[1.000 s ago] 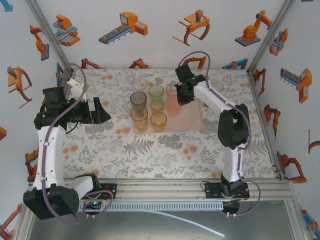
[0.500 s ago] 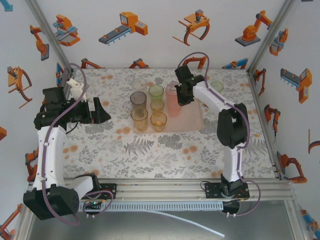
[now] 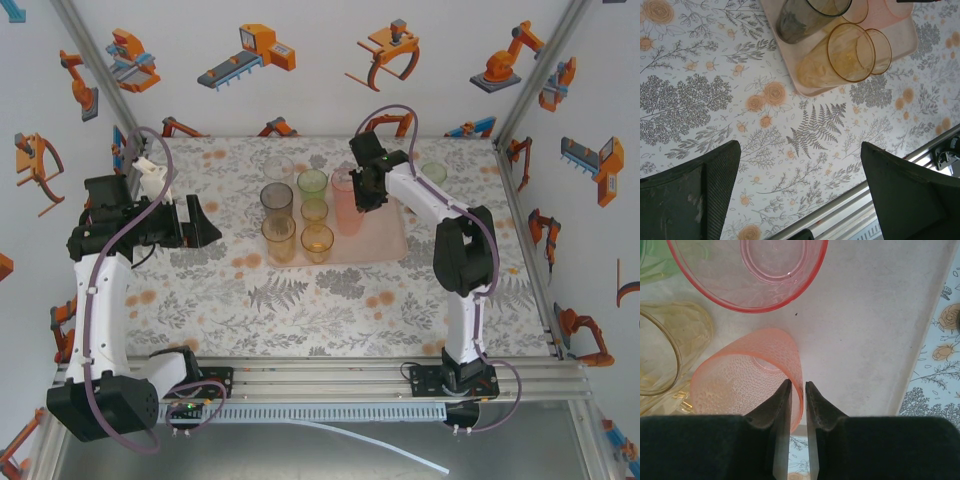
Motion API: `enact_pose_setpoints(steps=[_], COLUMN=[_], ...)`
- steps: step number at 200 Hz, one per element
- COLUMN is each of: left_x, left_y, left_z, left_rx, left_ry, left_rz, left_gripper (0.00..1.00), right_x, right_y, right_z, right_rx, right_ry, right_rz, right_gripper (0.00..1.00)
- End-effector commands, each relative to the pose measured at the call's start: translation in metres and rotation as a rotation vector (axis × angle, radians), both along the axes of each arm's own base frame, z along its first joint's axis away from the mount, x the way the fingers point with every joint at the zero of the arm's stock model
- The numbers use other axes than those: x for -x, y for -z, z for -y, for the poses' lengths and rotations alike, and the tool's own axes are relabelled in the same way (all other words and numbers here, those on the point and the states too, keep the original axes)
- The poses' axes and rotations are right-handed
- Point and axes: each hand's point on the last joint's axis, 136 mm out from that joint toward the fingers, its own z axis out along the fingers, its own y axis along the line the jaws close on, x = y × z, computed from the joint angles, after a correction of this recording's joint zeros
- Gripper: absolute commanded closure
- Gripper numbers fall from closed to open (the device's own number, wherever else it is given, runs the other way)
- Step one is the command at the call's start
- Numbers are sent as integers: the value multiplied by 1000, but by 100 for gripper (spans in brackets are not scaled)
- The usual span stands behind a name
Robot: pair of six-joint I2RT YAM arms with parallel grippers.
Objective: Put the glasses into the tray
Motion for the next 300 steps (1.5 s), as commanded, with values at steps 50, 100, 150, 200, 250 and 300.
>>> enact_pose_setpoints(steps=[50,100,150,200,250,300], left_x=[1,2,2,2,0,-7], left_y=[-8,-7,-8,-8,-3,4], left_z=[-1,-7,-7,-8,-6,-6], left_rx=[5,-22,-21,-23,-15,-3], left_ry=[-4,-21,-22,-25,-16,-14], left_rz=[24,34,37,37,19,-8], left_gripper=[3,3,3,3,3,3], right_x=[-5,2,8,15,31,61], right_y=[-18,-44,-67,-98,-124,-125], right_z=[-4,-3,-2,2,20,54], right_rx=[-25,-36,-54,-74,-71,-13], right_ry=[-28,-59,-76,-81,-33,39], right_rz=[48,81,111,172,244,259], right_gripper=[70,66,64,63,63,63])
